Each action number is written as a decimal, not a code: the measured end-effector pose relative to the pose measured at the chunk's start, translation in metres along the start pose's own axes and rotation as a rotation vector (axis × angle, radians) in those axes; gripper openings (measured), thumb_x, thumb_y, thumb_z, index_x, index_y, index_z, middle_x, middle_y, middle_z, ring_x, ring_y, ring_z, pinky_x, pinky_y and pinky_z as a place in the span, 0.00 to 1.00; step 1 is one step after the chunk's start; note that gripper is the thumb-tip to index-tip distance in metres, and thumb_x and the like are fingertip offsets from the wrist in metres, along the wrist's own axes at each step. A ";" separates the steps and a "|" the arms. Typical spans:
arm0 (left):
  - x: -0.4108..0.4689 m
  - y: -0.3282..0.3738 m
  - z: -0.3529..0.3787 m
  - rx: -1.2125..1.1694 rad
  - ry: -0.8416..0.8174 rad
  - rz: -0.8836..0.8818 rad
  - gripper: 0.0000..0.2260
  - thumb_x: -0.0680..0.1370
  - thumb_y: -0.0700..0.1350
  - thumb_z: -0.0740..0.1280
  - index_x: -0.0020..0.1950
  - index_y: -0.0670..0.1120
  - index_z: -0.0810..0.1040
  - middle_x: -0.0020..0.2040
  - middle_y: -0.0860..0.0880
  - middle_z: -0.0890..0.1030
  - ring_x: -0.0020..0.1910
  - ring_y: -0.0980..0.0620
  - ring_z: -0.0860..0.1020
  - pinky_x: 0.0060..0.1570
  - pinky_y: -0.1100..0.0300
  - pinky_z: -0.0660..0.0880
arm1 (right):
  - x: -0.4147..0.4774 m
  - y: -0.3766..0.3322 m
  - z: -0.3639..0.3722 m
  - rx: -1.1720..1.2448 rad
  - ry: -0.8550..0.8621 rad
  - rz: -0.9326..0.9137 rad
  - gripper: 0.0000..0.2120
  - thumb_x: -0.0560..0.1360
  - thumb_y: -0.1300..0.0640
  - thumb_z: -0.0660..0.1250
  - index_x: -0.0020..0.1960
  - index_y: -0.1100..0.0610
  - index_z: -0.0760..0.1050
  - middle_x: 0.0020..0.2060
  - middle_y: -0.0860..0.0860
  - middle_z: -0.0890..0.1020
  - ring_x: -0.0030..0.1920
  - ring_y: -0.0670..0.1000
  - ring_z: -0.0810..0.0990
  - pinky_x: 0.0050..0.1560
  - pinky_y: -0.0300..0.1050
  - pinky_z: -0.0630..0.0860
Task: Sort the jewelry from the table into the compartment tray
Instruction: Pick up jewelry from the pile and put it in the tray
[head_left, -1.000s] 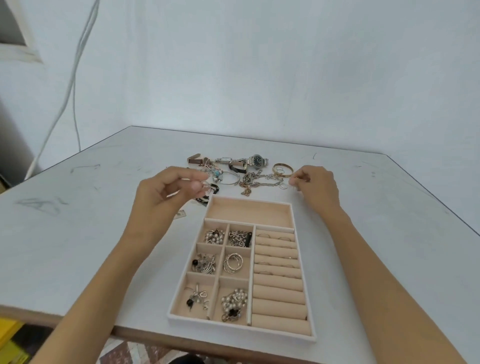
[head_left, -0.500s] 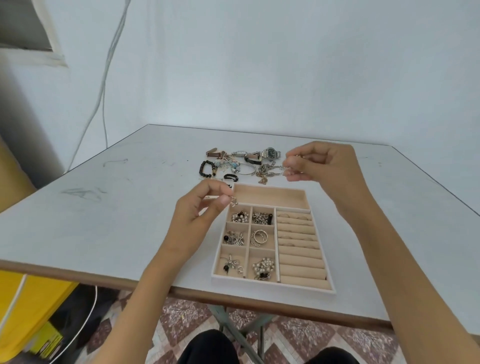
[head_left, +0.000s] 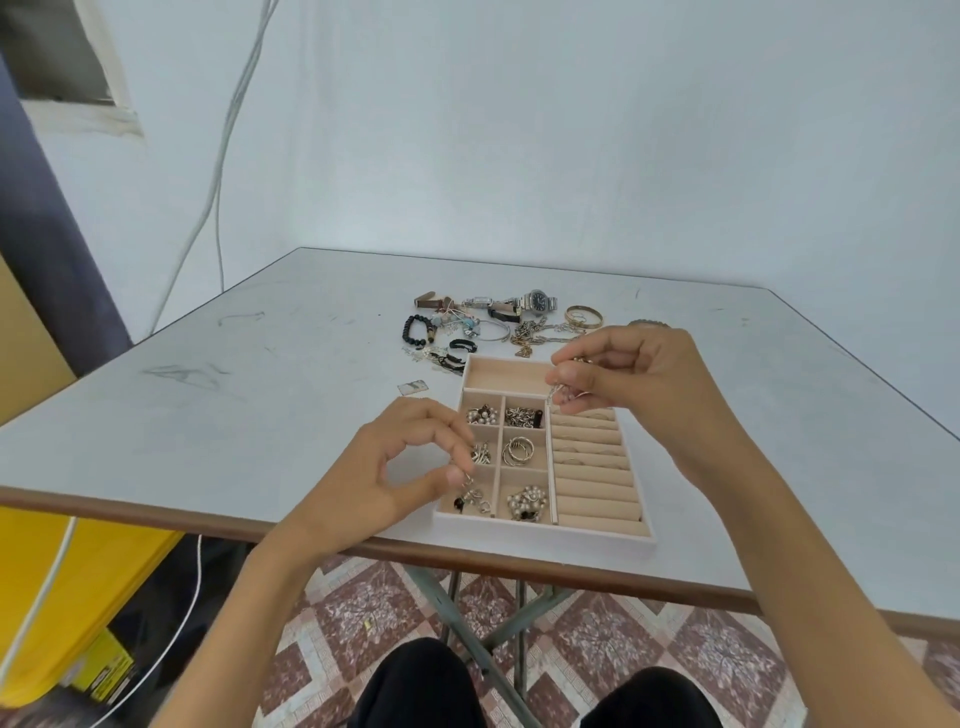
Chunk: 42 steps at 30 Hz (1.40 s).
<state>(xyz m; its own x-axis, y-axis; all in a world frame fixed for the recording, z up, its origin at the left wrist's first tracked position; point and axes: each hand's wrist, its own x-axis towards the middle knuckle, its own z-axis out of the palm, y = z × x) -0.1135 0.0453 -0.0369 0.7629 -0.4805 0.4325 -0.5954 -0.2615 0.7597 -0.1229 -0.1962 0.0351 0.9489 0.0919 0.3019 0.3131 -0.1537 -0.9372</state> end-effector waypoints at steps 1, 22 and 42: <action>-0.001 0.000 0.000 0.022 -0.013 -0.010 0.06 0.73 0.53 0.69 0.43 0.52 0.82 0.54 0.53 0.79 0.62 0.51 0.73 0.64 0.57 0.63 | -0.001 0.000 0.001 0.004 0.001 0.000 0.06 0.70 0.68 0.72 0.47 0.65 0.81 0.38 0.62 0.84 0.36 0.55 0.84 0.40 0.43 0.82; 0.009 -0.025 0.007 0.771 -0.009 -0.410 0.24 0.83 0.54 0.48 0.78 0.50 0.52 0.79 0.54 0.48 0.77 0.55 0.43 0.75 0.53 0.41 | -0.002 0.005 0.025 -0.109 -0.159 0.071 0.07 0.70 0.68 0.72 0.48 0.68 0.81 0.40 0.64 0.84 0.35 0.51 0.84 0.39 0.38 0.81; 0.010 -0.023 0.009 0.866 -0.103 -0.449 0.24 0.83 0.55 0.44 0.78 0.50 0.50 0.79 0.50 0.48 0.77 0.54 0.46 0.75 0.53 0.42 | 0.003 0.003 0.055 -0.512 -0.448 -0.035 0.05 0.70 0.61 0.74 0.45 0.54 0.83 0.37 0.51 0.84 0.37 0.44 0.78 0.44 0.38 0.75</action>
<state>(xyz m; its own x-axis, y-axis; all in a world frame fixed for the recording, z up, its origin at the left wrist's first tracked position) -0.0945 0.0394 -0.0541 0.9624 -0.2462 0.1146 -0.2654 -0.9419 0.2060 -0.1212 -0.1420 0.0232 0.8643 0.4870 0.1259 0.4276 -0.5795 -0.6938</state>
